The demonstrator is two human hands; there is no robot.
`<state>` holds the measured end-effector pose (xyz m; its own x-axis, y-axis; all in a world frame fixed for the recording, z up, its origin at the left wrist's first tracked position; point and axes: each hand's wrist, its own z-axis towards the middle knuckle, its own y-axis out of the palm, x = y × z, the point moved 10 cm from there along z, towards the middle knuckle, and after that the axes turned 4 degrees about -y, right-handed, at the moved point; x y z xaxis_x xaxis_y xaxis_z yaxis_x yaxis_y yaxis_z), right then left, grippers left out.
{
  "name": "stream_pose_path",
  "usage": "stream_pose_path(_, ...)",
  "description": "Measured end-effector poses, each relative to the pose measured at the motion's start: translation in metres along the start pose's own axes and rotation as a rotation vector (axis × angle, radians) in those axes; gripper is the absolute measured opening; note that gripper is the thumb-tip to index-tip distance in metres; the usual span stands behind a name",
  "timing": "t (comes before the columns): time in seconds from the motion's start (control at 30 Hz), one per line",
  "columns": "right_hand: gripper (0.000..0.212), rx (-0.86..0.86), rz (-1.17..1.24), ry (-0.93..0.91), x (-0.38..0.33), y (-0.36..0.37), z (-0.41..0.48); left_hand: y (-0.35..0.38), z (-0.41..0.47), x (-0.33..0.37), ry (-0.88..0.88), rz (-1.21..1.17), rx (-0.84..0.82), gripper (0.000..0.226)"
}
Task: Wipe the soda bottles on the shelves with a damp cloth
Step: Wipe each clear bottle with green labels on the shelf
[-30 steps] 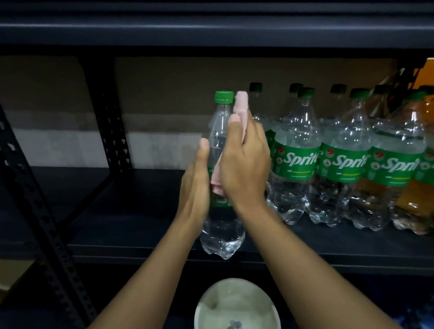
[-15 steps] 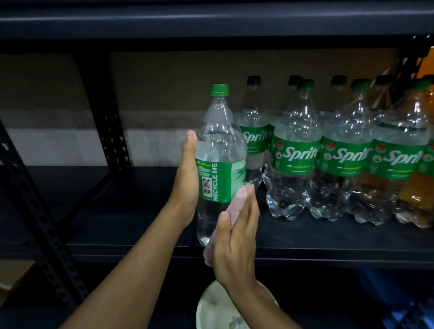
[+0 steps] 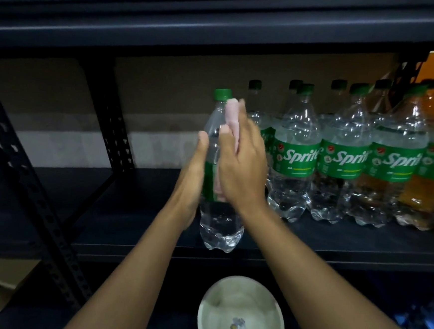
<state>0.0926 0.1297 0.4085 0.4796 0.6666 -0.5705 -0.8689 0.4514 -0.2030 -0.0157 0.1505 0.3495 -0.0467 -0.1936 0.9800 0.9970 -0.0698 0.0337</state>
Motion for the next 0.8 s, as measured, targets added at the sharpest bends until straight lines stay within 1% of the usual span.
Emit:
stream_pose_path(0.07,0.061,0.118,-0.025,-0.034,0.009,0.001,-0.028,0.004,-0.005,0.001,0.041,0.019,0.029,0.066)
stream_pose_path(0.13,0.064,0.173,-0.062,-0.033,0.022,0.006,-0.057,0.002,-0.002,-0.001,0.064,0.018,0.037,0.071)
stream_pose_path(0.23,0.066,0.14,-0.087,-0.027,0.042,0.02,-0.1,-0.003,0.009,-0.008,0.041,-0.023,0.038,0.081)
stream_pose_path(0.33,0.066,0.068,-0.06,0.053,0.058,0.027,-0.131,-0.017,0.021,-0.028,-0.034,-0.07,0.132,0.101)
stream_pose_path(0.4,0.065,0.038,-0.067,0.072,0.06,0.027,-0.136,-0.023,0.025,-0.035,-0.043,-0.063,0.16,0.104)
stream_pose_path(0.5,0.066,0.019,-0.059,0.027,0.049,0.021,-0.115,-0.021,0.026,-0.033,-0.049,-0.074,0.104,0.101)
stream_pose_path(0.57,0.065,0.009,-0.014,0.022,0.036,0.012,-0.084,-0.016,0.02,-0.024,-0.054,-0.058,0.051,0.092)
stream_pose_path(0.63,0.063,0.002,0.028,0.05,0.022,0.002,-0.045,-0.011,0.014,-0.014,-0.025,-0.041,0.013,0.074)
stream_pose_path(0.67,0.06,-0.007,0.028,0.069,0.015,-0.002,-0.024,-0.009,0.011,-0.01,-0.011,-0.04,0.005,0.068)
stream_pose_path(0.73,0.054,-0.057,0.039,0.135,0.006,-0.006,0.011,-0.009,0.009,-0.005,0.013,-0.033,0.011,0.064)
stream_pose_path(0.8,0.05,-0.095,0.062,0.171,0.004,-0.004,0.031,-0.009,0.009,-0.004,-0.007,-0.037,0.017,0.063)
